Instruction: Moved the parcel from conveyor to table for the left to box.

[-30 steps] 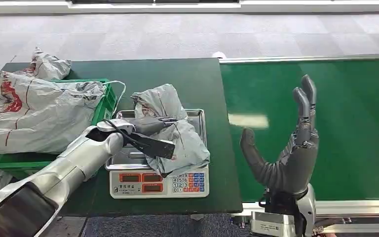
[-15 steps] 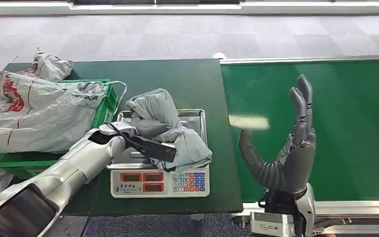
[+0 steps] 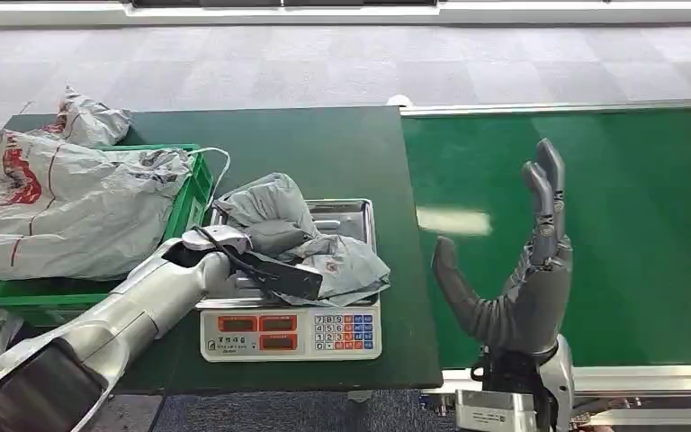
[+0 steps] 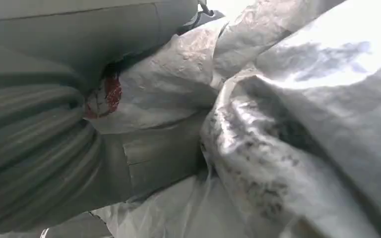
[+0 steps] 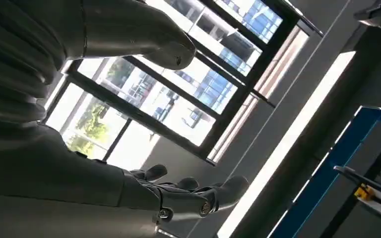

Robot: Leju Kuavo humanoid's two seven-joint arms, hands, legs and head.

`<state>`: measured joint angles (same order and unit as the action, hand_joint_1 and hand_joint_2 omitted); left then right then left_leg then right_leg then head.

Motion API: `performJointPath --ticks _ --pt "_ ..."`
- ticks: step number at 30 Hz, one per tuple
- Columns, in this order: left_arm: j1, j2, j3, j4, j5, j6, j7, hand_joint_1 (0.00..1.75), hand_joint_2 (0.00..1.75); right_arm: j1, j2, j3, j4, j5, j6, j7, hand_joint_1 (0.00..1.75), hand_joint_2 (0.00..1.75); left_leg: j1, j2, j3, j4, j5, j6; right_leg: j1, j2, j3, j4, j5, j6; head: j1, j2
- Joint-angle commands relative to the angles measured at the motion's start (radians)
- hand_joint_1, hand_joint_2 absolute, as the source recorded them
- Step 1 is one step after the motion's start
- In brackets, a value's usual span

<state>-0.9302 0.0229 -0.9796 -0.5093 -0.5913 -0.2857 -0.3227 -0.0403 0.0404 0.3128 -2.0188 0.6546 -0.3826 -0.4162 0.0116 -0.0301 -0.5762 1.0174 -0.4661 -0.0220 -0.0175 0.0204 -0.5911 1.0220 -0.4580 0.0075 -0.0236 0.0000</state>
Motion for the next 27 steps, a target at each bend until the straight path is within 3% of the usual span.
performJointPath --ticks 1,5,13,14,17,22,27 --pt "0.002 0.033 -0.068 -0.006 0.005 0.018 0.008 1.75 1.75 -0.011 -0.011 -0.02 0.011 -0.013 0.007 -0.008 0.0 1.75 0.0 0.004 -0.001 -0.001 0.001 0.001 0.001 0.0 -0.002 -0.002 0.002 -0.001 0.0 0.0" --pt "-0.034 0.069 -0.047 -0.074 0.023 0.046 0.021 1.75 1.75 0.003 -0.021 -0.026 0.01 -0.023 0.004 -0.015 0.0 1.75 0.001 0.004 -0.003 -0.001 0.002 0.001 0.001 -0.001 -0.003 -0.002 0.002 -0.001 0.0 0.0" --pt "-0.031 0.074 -0.047 -0.083 0.026 0.041 0.022 1.75 1.75 0.005 -0.021 -0.026 0.009 -0.024 0.003 -0.017 0.0 1.75 0.001 0.002 -0.003 0.0 0.0 0.0 0.001 0.0 -0.004 0.0 0.001 -0.001 0.0 0.0" --pt "-0.047 0.134 -0.013 -0.203 -0.011 0.247 0.031 1.75 1.75 0.02 -0.026 -0.029 0.0 -0.016 -0.009 -0.016 0.0 1.75 0.001 0.002 -0.004 0.0 0.001 0.001 0.002 -0.001 -0.004 -0.001 0.001 -0.001 0.0 0.0" --pt "-0.074 0.227 0.062 -0.413 -0.014 0.149 0.098 1.75 1.75 0.048 -0.032 -0.032 -0.018 -0.008 -0.021 -0.017 0.0 1.75 0.001 0.003 -0.009 0.003 0.0 0.0 0.002 0.0 -0.009 0.001 0.001 -0.001 0.0 0.0" --pt "-0.08 0.218 0.164 -0.426 -0.117 0.218 0.119 1.75 1.75 0.077 -0.025 -0.037 -0.031 0.017 -0.017 -0.009 0.0 1.75 0.001 0.003 -0.008 0.001 0.0 0.0 0.001 0.001 -0.01 0.001 0.001 -0.001 0.0 0.0" --pt "-0.077 0.217 0.189 -0.423 -0.133 0.23 0.116 1.75 1.75 0.082 -0.024 -0.034 -0.028 0.019 -0.017 -0.012 0.0 1.75 0.002 0.002 -0.01 0.001 0.001 0.0 0.002 0.0 -0.011 0.0 0.001 -0.001 0.0 0.0"
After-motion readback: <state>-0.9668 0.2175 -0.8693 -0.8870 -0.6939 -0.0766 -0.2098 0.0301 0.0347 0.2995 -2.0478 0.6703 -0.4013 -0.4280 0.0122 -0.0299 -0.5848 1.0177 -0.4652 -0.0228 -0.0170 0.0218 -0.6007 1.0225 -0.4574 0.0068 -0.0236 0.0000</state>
